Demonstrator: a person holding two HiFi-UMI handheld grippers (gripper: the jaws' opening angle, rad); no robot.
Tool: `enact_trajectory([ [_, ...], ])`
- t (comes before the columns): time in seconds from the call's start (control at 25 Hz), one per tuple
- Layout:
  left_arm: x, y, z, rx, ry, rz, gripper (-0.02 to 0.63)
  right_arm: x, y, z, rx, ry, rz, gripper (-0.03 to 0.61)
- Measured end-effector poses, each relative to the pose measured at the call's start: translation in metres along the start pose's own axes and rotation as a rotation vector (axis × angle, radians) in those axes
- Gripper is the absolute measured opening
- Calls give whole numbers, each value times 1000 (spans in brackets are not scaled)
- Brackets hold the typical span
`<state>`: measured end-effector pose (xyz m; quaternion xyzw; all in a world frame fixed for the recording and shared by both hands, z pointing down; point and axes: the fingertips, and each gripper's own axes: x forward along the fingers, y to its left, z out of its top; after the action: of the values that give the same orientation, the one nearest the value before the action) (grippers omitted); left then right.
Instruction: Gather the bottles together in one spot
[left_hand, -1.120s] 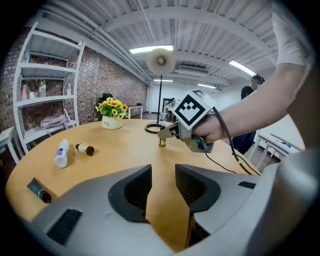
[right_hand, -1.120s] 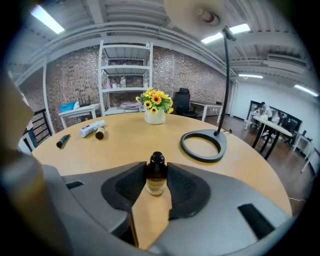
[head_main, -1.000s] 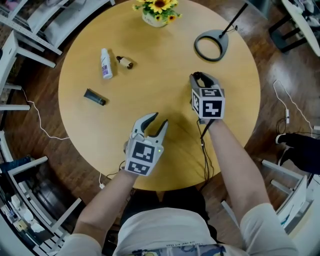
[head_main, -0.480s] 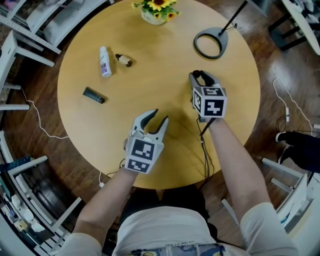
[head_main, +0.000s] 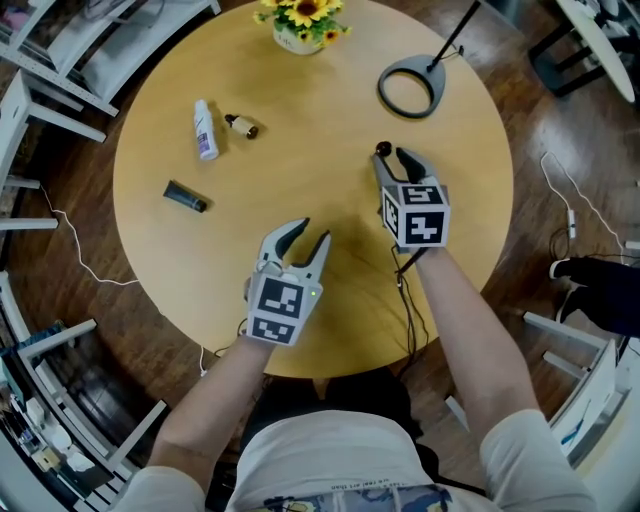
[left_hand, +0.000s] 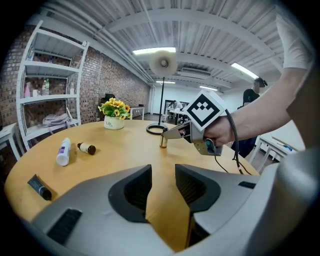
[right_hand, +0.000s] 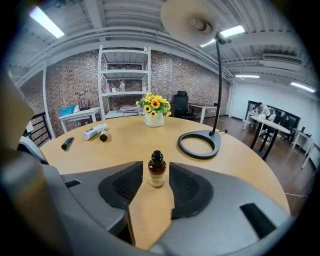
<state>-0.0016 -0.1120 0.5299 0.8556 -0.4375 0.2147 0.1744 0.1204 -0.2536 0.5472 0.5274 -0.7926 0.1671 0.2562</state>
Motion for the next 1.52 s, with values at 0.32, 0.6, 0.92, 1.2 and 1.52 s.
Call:
enact_trajectory([
  [0.32, -47, 0, 2, -10, 4, -6, 150, -78, 26, -14, 30, -10, 12, 199],
  [0.6, -120, -14, -2, -30, 19, -33, 150, -191, 70, -42, 24, -1, 39, 199],
  [0.92, -217, -41, 7, -49, -18, -46, 152, -345, 127, -26, 81, -110, 46, 203],
  [1.2, -263, -70, 9, -115, -21, -15, 164, -394, 135, -35, 28, -105, 105, 206],
  [1.52, -261, -118, 12, -228, 33, 65, 166, -415, 92, -29, -23, -144, 188, 206],
])
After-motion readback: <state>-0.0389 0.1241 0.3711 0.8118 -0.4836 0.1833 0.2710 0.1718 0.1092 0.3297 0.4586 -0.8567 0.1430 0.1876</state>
